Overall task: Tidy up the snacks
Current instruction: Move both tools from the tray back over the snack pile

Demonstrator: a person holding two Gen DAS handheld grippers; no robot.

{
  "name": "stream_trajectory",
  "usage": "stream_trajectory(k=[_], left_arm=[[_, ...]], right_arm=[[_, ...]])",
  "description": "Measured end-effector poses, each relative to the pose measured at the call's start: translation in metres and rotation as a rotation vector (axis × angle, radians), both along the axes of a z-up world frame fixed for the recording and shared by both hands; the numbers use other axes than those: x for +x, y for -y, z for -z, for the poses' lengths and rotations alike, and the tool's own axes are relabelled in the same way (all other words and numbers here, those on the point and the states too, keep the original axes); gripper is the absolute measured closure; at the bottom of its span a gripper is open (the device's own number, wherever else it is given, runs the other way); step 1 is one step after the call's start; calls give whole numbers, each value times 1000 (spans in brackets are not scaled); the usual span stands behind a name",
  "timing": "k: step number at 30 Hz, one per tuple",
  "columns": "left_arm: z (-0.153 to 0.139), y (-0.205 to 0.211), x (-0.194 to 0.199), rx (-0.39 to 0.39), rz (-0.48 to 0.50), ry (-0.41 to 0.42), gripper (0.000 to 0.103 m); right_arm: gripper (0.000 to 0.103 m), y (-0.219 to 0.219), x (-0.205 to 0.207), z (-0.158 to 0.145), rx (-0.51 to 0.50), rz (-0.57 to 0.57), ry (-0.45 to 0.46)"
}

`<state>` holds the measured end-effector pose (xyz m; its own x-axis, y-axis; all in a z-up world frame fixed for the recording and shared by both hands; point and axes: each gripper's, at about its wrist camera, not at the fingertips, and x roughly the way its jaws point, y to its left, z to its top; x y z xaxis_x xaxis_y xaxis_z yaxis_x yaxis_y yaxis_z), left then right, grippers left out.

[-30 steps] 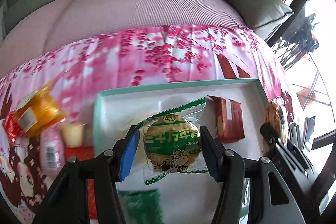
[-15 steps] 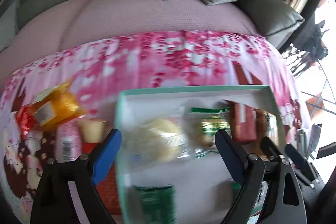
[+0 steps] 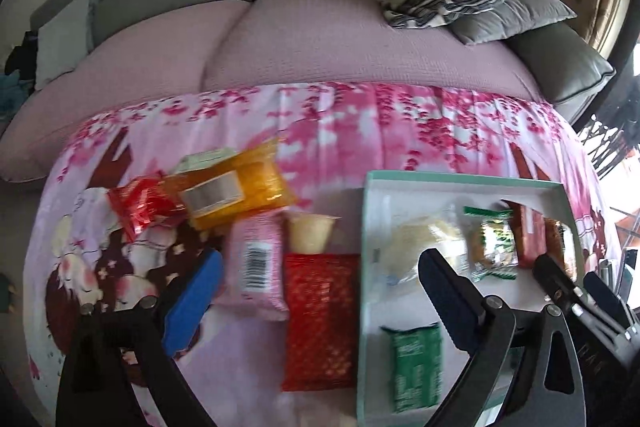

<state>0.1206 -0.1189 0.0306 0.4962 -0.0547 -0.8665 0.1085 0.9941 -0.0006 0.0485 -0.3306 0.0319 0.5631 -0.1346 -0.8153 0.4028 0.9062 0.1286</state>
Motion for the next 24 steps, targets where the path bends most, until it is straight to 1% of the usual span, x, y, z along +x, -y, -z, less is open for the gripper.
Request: stream_trajectory(k=[3,6,8,9,12,14,15,19,21,24], left_arm=[[3,-15,-1,26,-25,-11,5],[8,-35,-3,35,-73,-26,5],[13,-48,-4,22,-104,-41,5],[17,-58,-4,14,-126,-52,5],[21,-78,-6,6,-171,-65,5],[22,-93,-7,2,-212,-68,5],[22,-103,-7,-11,-239,-67,5],[21,-128,-8,-66,-292,-66,5],[22,-136,-7,-68,-311,-67,5],[27,-148,-5,-45,-345,-85,5]], right_arm=[[0,-8,2,-1,16,-9,8],[0,-20,2,-6,-20,-17,24],[0,-29,2,-9,-26,-27,40],[0,-34,3,-10,-9,-41,49],[0,-47,8,-8,27,-74,42],[0,-62,13,-7,24,-110,35],[0,-69,13,-8,20,-124,35],[0,-100,20,-9,30,-196,48],[0,-117,23,-8,34,-233,46],[0,-137,28,-3,36,-279,33]])
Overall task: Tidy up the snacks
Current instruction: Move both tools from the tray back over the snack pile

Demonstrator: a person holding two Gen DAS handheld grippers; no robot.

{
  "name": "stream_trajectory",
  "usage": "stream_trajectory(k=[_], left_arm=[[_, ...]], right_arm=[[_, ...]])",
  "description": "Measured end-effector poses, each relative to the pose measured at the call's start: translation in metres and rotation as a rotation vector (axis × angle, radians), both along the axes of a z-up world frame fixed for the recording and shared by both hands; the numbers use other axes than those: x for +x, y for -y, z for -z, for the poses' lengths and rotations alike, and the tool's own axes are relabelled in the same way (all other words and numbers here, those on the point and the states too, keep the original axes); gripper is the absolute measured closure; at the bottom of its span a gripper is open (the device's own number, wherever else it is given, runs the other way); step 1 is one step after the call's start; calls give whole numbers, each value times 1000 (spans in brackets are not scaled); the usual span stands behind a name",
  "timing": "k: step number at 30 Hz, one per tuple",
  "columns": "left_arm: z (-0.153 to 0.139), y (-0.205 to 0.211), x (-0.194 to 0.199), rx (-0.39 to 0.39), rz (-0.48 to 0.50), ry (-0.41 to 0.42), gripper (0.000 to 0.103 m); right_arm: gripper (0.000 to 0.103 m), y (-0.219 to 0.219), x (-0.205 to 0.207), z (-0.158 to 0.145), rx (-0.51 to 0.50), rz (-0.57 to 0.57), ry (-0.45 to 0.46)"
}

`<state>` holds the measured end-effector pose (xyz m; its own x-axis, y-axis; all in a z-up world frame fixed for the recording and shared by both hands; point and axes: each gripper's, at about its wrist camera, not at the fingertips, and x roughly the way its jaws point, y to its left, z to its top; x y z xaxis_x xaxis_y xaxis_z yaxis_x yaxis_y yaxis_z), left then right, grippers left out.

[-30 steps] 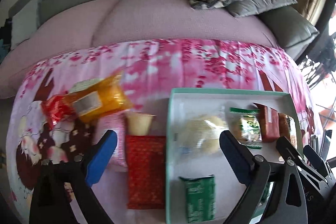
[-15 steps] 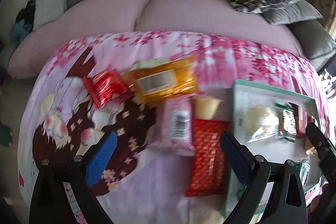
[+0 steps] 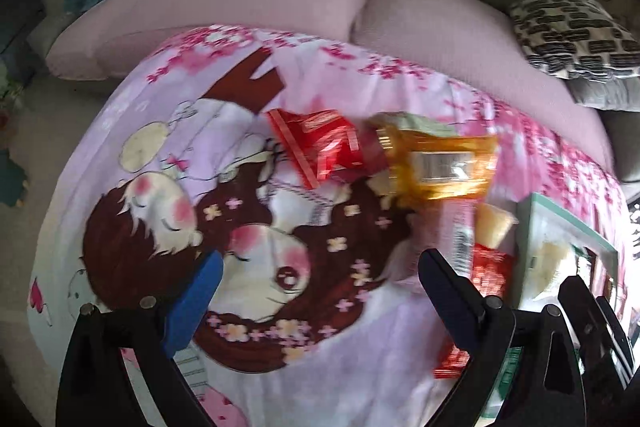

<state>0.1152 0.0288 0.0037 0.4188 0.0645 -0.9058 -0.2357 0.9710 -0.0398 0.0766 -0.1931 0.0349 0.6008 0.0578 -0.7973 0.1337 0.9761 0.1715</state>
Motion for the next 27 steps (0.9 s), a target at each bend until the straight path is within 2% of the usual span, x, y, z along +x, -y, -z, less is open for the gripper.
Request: stream_trajectory(k=[6,12,17,24,27], left_arm=[[8,-27,0,-16,-67,-19,5],[23,-30,4,-45,-69,-55,5],[34,-26,5,-72,-67,-97,5],[35,-23,4,-104,-60,-103,5],[34,-22,4,-84,-54,-110,5]], right_arm=[[3,-35,10,13,25,-71,-40],[4,-48,16,28,60,-81,-87],[9,-45,17,36,67,-80,-108],[19,-39,15,33,108,-96,-100],[26,-38,15,38,137,-108,-118]])
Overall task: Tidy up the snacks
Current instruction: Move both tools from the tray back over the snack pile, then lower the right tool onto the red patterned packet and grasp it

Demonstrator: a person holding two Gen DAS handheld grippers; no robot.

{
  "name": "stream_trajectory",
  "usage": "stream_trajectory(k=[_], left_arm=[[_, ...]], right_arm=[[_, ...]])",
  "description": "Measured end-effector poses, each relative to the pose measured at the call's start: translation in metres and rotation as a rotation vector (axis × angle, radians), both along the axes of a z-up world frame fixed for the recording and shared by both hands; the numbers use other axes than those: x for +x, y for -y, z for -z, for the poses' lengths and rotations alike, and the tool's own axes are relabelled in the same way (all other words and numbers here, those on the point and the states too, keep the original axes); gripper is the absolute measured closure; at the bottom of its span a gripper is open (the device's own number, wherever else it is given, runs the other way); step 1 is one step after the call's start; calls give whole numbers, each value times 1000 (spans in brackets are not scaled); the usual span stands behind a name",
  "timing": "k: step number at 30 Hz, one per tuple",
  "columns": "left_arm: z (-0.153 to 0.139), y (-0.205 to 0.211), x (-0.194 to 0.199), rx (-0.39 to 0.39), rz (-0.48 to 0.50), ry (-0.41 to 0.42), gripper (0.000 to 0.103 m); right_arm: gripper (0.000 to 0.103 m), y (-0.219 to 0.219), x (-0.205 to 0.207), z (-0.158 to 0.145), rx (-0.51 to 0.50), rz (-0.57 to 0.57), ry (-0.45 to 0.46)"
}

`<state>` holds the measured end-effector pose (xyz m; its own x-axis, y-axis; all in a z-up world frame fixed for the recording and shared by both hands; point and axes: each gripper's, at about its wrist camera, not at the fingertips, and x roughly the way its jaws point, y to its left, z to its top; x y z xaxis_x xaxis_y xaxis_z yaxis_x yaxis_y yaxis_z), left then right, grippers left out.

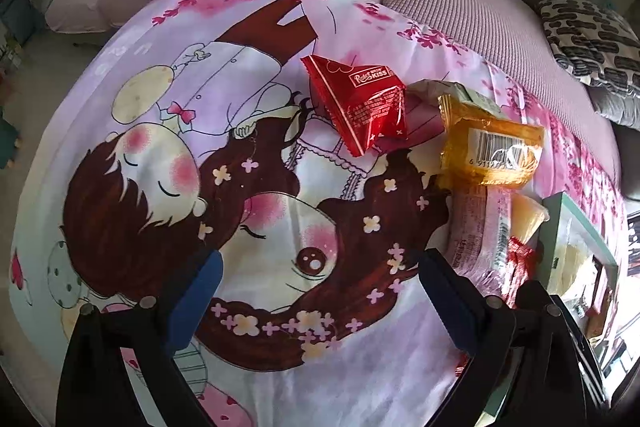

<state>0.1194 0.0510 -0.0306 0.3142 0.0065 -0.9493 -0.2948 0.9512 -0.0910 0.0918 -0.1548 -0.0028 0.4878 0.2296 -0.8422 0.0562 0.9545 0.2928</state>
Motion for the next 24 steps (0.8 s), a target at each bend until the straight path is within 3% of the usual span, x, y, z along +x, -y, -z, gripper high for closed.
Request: stream_trajectory(k=[9,21,24], left_arm=[[3,-8,-2,-2,-25,-18,5],[4,-3,-1,1,-4,-26,5],[4,-3,0,2,-3,-27,5]], right_arm=[[31,10,-1,9,81,7,-45],[32,10,1,18,53,5,-76],[37,13,1,18,48,15,-82]])
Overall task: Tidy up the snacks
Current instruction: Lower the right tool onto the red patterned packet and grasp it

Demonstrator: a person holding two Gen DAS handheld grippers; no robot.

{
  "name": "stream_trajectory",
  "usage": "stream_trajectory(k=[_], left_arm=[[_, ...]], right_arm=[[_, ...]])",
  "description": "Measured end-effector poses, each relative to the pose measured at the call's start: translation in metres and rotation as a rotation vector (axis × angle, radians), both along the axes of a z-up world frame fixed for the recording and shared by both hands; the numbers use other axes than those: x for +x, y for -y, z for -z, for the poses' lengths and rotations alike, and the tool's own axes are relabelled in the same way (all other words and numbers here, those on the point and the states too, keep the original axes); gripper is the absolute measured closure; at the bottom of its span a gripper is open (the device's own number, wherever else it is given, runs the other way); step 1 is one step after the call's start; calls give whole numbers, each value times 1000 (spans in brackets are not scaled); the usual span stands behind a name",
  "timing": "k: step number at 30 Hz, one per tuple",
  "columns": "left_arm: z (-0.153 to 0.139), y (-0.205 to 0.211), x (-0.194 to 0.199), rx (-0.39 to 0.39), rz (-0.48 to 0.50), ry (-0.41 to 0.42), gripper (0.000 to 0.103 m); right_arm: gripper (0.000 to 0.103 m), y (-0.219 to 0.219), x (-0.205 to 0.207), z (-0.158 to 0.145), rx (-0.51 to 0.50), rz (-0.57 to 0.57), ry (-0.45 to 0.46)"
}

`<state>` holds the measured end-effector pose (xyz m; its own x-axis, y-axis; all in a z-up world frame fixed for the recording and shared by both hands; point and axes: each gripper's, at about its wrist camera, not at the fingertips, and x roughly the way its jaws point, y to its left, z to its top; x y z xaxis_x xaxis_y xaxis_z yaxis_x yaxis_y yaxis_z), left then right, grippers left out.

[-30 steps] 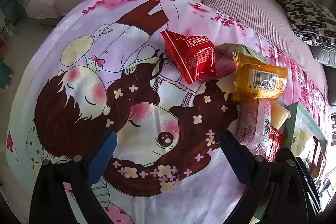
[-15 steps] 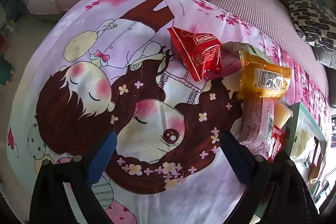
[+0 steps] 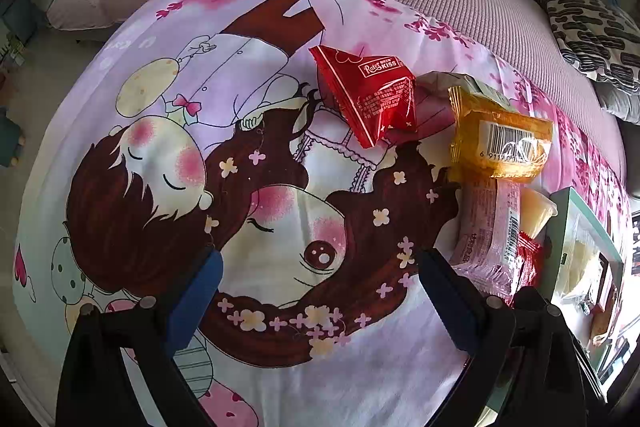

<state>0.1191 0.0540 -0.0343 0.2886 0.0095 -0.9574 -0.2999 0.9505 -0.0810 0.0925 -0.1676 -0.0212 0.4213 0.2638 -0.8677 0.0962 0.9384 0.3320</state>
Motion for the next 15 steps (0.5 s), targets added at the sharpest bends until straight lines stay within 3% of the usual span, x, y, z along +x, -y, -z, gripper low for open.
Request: stream_trajectory(k=[15], left_arm=[[1,0,0,0,2,-4,5]], right_arm=[[45,-2,0,0,-75,-2,-15]])
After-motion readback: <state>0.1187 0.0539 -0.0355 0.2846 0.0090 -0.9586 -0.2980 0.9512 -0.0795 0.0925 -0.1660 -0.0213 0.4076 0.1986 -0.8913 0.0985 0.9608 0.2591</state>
